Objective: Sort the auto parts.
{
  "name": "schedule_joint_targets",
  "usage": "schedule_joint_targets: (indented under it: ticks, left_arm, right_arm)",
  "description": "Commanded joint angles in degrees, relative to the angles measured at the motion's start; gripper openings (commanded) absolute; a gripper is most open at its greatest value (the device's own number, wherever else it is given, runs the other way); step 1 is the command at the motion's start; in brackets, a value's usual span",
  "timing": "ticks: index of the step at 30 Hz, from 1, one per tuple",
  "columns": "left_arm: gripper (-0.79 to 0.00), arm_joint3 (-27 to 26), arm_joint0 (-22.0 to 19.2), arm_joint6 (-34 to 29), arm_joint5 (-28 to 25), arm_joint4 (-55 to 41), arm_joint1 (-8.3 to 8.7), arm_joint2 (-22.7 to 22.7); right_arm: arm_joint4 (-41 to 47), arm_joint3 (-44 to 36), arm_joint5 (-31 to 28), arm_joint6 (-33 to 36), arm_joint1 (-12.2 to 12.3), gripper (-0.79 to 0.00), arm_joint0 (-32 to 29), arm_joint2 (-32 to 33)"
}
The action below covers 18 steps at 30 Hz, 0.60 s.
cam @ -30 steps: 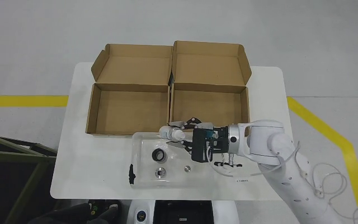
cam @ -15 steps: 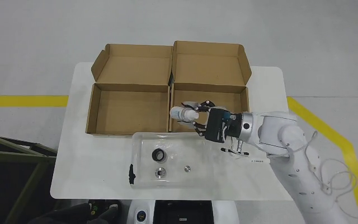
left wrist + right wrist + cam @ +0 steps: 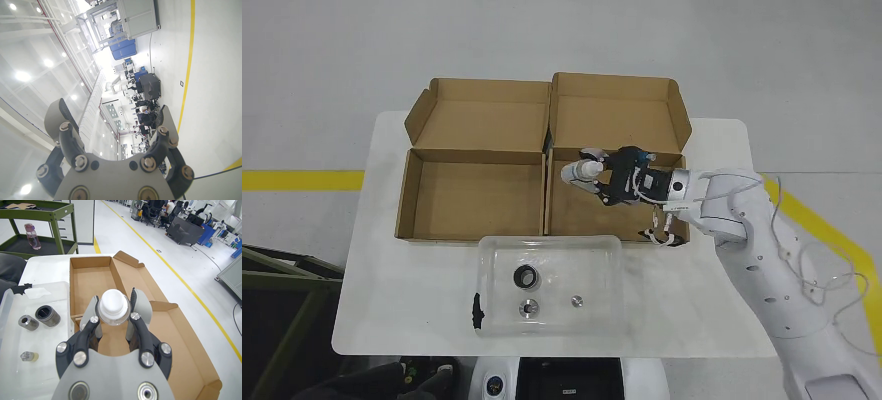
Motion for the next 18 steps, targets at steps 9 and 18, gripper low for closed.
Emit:
schedule_joint_targets:
  ticks: [9,18]
  left_arm:
    - [0.0,0.0,0.0,0.0,0.0,0.0,0.0,0.0]
    - [0.0,0.0,0.0,0.0,0.0,0.0,0.0,0.0]
  right_arm:
    - [1.93,10.55,0.03,1.81,-1.42,-0.785,6.25,-5.08]
    - [3.36,18.26,-0.08,2.98,-3.09,-0.785,10.93,-10.01]
